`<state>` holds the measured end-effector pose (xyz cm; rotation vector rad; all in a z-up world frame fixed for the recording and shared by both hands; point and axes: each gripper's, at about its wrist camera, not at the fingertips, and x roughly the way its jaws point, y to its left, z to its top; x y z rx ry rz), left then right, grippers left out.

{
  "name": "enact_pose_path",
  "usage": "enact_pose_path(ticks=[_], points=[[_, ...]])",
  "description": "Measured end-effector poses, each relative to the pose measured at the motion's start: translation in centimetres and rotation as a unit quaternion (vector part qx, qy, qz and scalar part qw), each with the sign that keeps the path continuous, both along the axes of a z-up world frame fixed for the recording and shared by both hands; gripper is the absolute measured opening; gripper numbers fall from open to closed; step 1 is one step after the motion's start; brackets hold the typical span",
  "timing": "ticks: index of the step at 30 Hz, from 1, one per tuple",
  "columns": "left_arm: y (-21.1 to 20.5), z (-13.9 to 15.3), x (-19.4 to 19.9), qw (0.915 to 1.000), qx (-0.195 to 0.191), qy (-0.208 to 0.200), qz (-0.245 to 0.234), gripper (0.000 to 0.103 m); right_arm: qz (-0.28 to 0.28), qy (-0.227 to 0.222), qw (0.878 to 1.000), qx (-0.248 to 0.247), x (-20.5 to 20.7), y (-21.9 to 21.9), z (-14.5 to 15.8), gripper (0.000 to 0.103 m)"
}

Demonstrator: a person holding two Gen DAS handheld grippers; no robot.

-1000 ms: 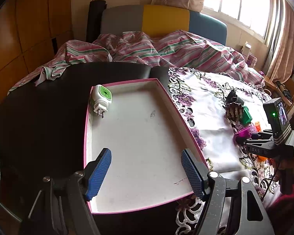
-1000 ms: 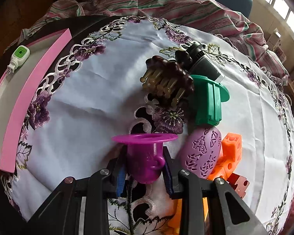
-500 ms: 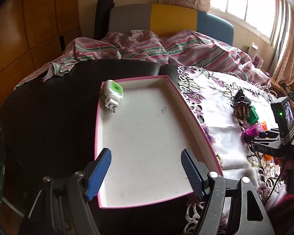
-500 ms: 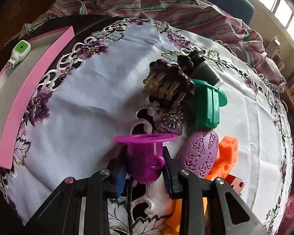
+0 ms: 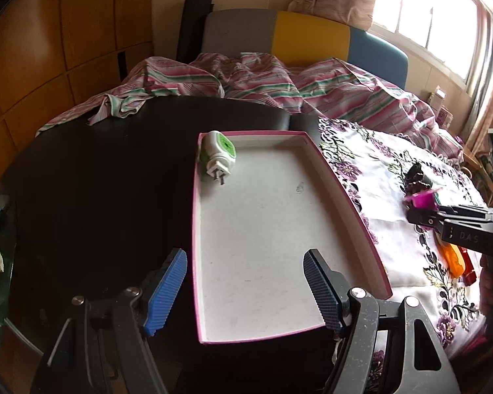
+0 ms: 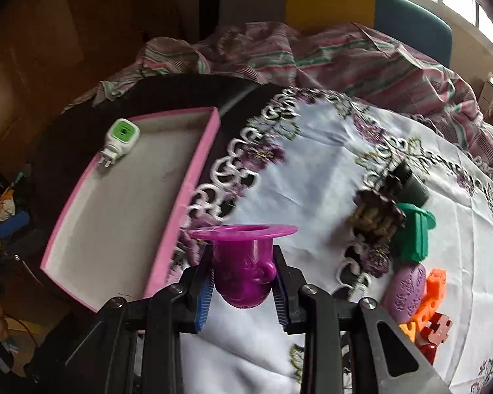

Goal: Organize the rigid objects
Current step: 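Carry the magenta cup toy into the tray and open the right tool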

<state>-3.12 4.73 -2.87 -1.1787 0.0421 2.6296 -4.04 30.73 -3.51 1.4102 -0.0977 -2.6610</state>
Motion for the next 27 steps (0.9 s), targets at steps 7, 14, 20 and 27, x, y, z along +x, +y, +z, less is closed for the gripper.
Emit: enact_pose_path(ticks=[7,14,20,27], points=[[-2.0,-0.5,-0.6,0.9995,0.013,-0.012,0.025,0.074,0.063,-0.005,0.997,-0.043,-3.0,-6.9,0.0,0.031],[-4.5,-1.2,-1.2,0.998,0.015,-0.018,0.058,0.074,0.088,-0.041,0.993,-0.066,-7.1,-12.1,-2.5,0.031],[-6.3,-1.7,-1.6,0.9966,0.017,-0.026,0.077,0.074,0.094,-0.066,0.991,-0.068,-10.3,-15.3,-4.5,0.031],[-6.9,-2.1,-1.8,0.9961,0.017,-0.031,0.081,0.074,0.089,-0.079,0.991,-0.063,-11.6,-16.8,-5.6,0.032]])
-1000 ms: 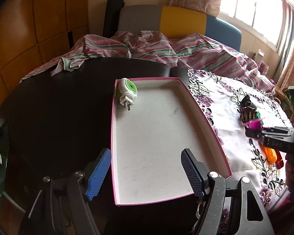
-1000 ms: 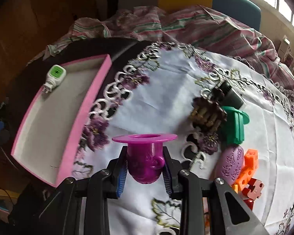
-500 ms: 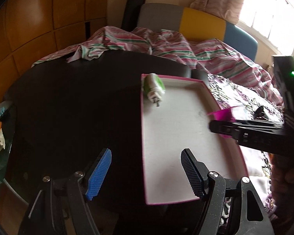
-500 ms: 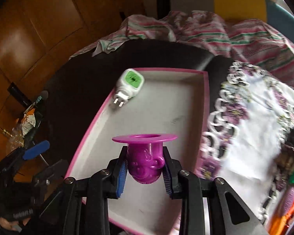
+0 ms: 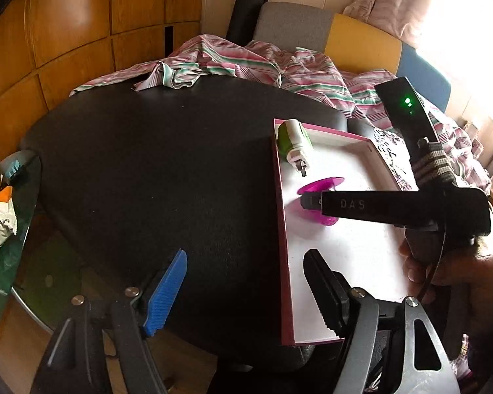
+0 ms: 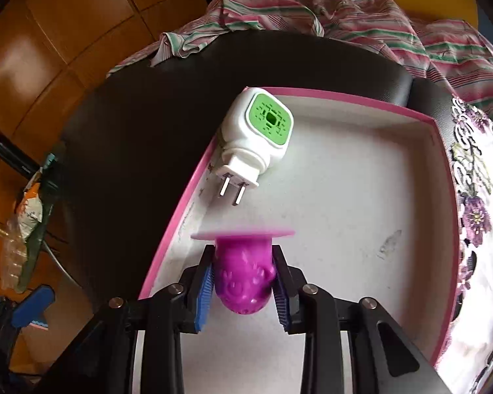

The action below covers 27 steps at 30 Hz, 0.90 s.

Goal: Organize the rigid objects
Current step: 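Carry the magenta cup toy into the tray and open the right tool, then move both tools back toward the remaining toys on the lace cloth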

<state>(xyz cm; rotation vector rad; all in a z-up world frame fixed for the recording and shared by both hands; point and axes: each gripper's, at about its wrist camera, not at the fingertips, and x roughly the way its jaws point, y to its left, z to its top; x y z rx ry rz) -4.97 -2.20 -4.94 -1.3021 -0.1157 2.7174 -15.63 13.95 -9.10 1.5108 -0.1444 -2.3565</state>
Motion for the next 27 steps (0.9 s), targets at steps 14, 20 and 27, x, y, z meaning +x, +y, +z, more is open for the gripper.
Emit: enact_pose_path(ticks=[14,20,27], points=[[1.1,1.0,0.6,0.9997,-0.002,0.014,-0.02,0.074,-0.023,0.045,0.999,-0.002,4.2,3.2,2.8,0.038],[2.4,1.6,1.1,0.9989,-0.011,0.022,-0.04,0.074,-0.046,0.063,0.997,0.016,6.2,5.1,3.8,0.038],[4.3,1.9,1.7,0.9972,-0.018,0.026,-0.067,0.074,-0.072,0.079,0.994,0.021,8.7,8.2,4.9,0.038]])
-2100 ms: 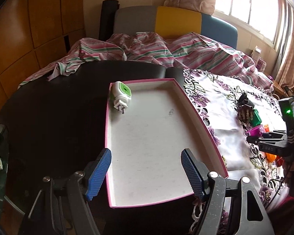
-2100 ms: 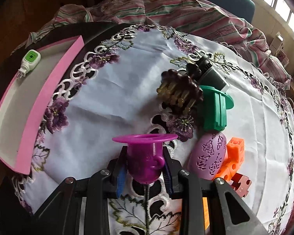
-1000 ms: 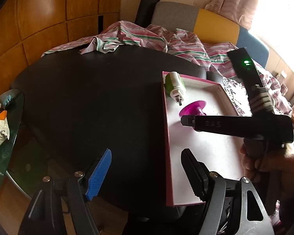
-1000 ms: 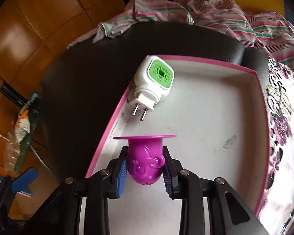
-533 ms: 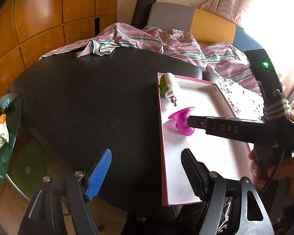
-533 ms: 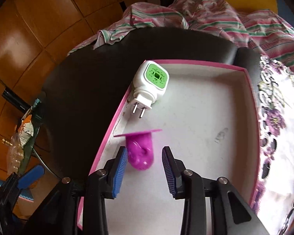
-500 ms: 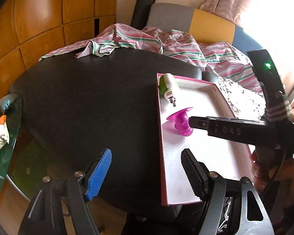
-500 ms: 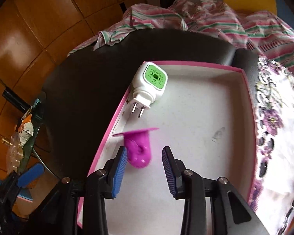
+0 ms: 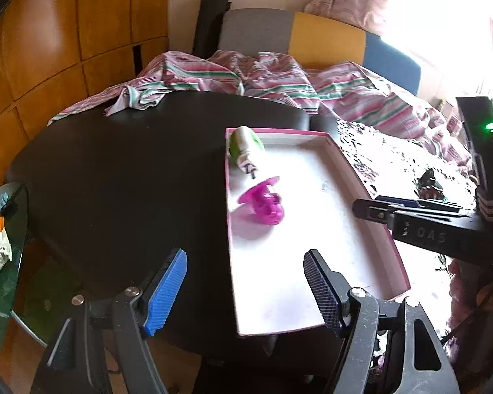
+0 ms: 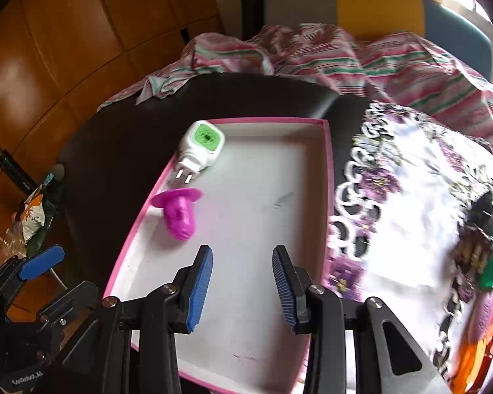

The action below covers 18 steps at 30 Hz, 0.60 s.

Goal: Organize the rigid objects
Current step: 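Move both tools back toward the remaining toys on the lace cloth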

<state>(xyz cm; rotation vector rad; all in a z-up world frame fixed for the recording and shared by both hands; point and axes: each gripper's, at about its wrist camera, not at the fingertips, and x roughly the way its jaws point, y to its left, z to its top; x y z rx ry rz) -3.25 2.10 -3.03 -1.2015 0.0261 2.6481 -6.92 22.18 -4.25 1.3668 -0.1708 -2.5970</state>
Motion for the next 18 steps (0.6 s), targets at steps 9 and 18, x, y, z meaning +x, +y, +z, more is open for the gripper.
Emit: enact_pose_path(ticks=[9,18], points=[[2.6,0.4,0.8,0.9994,-0.011,0.004,-0.034,0.075,-0.049,0.019,0.999,0.004,2.4,5.5,1.3,0.038],[5.4,0.5,1.3,0.9974,-0.019,0.002,-0.07,0.075,-0.136,0.024,0.99,0.036,5.7,14.0,2.1,0.038]])
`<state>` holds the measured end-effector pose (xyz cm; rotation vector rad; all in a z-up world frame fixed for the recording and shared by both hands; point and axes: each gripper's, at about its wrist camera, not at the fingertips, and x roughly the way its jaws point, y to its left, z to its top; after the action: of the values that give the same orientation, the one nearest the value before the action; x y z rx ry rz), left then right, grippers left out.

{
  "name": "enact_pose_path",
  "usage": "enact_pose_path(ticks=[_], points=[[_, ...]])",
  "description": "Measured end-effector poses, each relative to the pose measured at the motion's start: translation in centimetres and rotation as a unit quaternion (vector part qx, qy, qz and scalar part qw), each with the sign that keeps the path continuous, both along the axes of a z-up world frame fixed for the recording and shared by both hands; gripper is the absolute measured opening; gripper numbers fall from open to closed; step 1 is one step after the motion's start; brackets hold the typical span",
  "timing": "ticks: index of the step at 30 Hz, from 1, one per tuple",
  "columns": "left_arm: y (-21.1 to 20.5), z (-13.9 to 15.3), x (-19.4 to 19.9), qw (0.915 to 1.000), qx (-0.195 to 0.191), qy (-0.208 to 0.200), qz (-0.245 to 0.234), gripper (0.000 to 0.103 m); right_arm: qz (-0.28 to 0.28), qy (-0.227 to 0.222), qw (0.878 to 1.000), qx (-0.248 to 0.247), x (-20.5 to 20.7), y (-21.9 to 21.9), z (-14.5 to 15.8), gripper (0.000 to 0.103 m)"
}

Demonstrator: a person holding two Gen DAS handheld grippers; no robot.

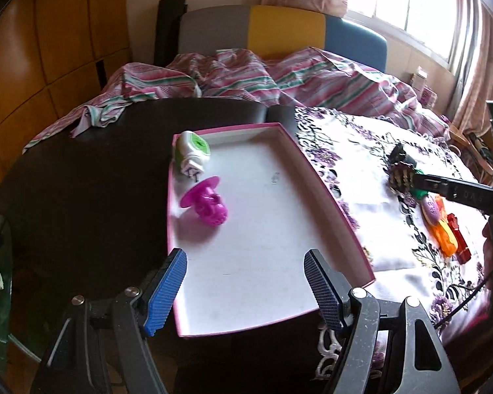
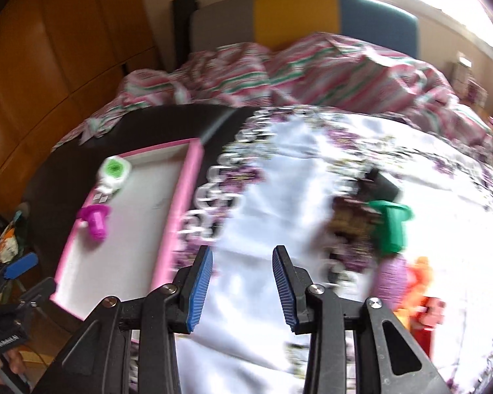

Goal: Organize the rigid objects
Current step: 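Move both tools back toward the remaining toys on the lace cloth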

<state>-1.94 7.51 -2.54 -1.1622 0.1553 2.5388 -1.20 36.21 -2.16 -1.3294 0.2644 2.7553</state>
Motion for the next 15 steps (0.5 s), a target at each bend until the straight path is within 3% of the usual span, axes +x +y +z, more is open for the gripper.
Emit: enact_pose_path(ticks=[7,9,12,15], points=[[2.5,0.2,0.1,0.9994,0.004,-0.003,-0.033,0.075,-0.112,0.0,0.994,0.013,3.0,8.7,-0.6,0.038],[3.4,0.5,0.0,0.999,0.009,-0.003,-0.045,0.075,-0.165,0.005,0.986,0.005,4.0,11.3,-1.0,0.038],[5.2,0.9,-0.3,0.9978,0.012,-0.004,-0.065,0.075,-0.241,0.013,0.969,-0.052,5.5,15.0,-1.6,0.038],[7.3,0.9,-0.7,0.9958,0.021,-0.019,-0.087,0.075,-0.281,0.028,0.957,-0.066,6.6,16.5,-1.2,0.038]])
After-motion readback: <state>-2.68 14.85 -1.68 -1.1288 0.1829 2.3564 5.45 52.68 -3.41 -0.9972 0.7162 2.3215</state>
